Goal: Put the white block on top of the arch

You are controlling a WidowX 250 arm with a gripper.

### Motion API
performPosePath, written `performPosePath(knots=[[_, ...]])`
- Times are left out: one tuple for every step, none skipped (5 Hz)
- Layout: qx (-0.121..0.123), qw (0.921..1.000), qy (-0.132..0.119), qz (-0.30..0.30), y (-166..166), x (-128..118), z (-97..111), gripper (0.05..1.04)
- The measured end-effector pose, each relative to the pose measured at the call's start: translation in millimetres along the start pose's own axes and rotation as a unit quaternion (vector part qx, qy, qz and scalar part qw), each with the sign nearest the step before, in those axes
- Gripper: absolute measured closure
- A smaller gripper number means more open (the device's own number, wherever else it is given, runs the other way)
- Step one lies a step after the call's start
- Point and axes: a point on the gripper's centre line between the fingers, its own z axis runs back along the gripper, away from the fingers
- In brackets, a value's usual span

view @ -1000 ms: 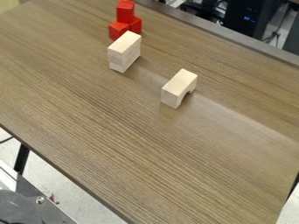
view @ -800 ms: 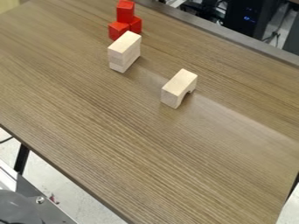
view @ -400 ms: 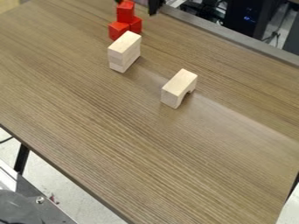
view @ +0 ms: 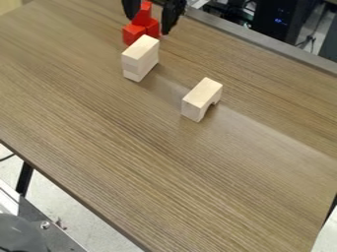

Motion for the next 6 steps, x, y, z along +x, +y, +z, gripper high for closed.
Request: performPosePath(knots=[[0.002, 0.9999, 0.01, 0.008, 5, -2, -9, 0.083], [-0.007, 0.9998, 0.014, 0.012, 12, -5, -11, 0.084], [-0.026, 0.9996, 0.012, -0.001, 17, -6, -16, 0.083], [-0.037, 0.9992, 0.015, -0.004, 21, -7, -21, 0.083], [-0.041, 0.9987, 0.022, -0.022, 23, -9, -33, 0.083], [-0.057, 0.9978, 0.021, -0.025, 22, -10, -39, 0.084]])
